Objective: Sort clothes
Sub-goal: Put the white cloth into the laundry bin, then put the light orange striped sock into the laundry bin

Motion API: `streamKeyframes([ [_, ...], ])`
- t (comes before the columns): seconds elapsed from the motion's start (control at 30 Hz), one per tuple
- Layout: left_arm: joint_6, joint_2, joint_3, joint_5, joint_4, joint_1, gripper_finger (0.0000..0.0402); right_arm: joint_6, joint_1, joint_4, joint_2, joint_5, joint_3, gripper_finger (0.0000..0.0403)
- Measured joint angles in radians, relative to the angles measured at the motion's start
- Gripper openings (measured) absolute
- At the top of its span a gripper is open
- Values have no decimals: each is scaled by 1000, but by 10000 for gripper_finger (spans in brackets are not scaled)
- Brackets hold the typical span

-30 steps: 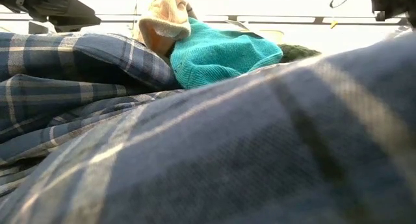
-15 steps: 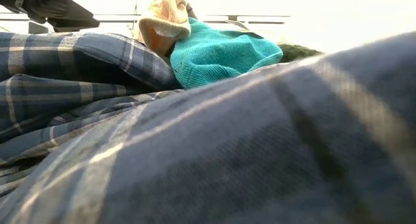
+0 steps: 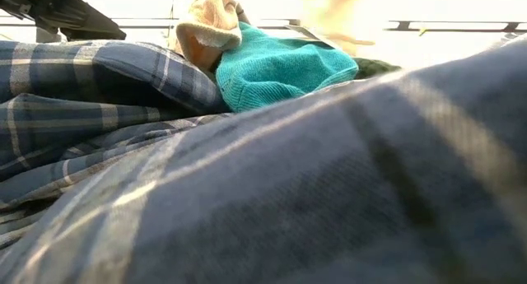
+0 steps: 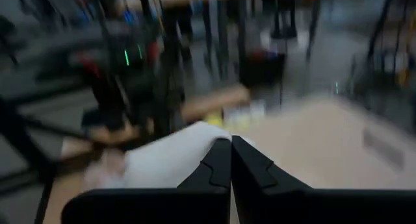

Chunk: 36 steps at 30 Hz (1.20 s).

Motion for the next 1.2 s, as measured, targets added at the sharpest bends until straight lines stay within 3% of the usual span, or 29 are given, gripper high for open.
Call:
streamKeyframes([
  [0.17, 0, 0, 0, -5, 0, 0, 119, -170, -146, 244, 12, -111, 2, 0],
  [0.5, -5, 0, 0, -15, 0, 0, 119, -112, -398, 275, 185, -331, 0, 4],
  [0.67, -8, 0, -6, -25, -1, 0, 119, -98, -447, 272, 287, -343, 0, 14],
  [0.93, -8, 0, -8, -23, -1, 0, 119, -16, -464, 69, 353, -345, 0, 45],
  [1.2, -9, 0, -8, -23, -2, 0, 119, 24, -454, -133, 286, -351, -1, 96],
])
